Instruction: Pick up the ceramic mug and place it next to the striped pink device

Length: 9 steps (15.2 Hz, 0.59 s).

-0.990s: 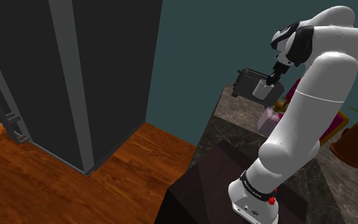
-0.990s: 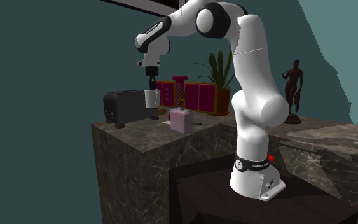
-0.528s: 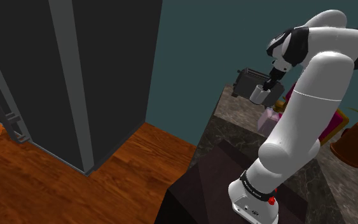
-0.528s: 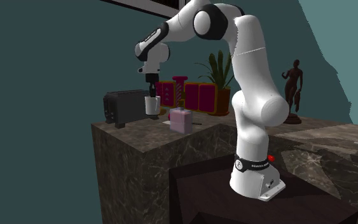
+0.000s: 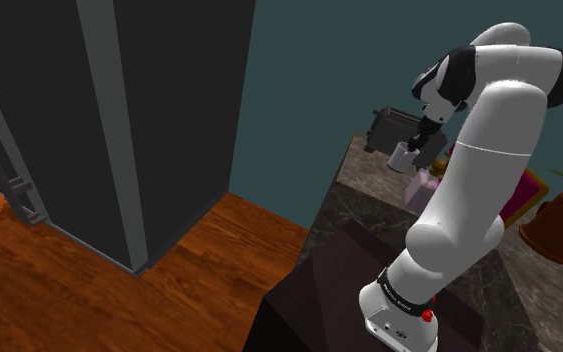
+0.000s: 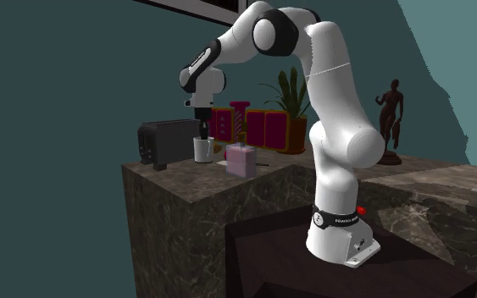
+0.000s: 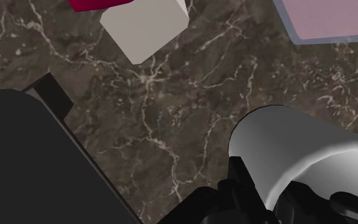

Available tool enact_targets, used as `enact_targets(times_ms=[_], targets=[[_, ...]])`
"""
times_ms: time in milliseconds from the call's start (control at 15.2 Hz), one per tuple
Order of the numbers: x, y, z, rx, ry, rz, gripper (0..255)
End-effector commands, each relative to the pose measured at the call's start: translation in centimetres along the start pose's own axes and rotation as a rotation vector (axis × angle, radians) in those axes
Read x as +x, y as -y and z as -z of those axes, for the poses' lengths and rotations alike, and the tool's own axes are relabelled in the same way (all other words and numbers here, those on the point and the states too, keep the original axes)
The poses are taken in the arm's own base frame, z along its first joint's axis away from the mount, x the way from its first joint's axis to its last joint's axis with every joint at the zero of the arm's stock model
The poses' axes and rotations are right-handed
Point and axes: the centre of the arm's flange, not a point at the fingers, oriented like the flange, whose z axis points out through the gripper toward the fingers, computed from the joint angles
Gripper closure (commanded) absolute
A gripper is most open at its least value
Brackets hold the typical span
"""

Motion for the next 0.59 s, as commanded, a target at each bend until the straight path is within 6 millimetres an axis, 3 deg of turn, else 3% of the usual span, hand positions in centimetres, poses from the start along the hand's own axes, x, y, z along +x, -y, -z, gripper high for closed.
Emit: enact_targets(times_ms=[0,330,528], targets=[[0.0,-0.2,-1.0,-0.001,-0.001,0.000,255],[-0.1,-0.3,-3.7,-0.001,-0.001,0.000,255],[-0.1,-0.4,-3.7,-0.001,-0.001,0.000,255]])
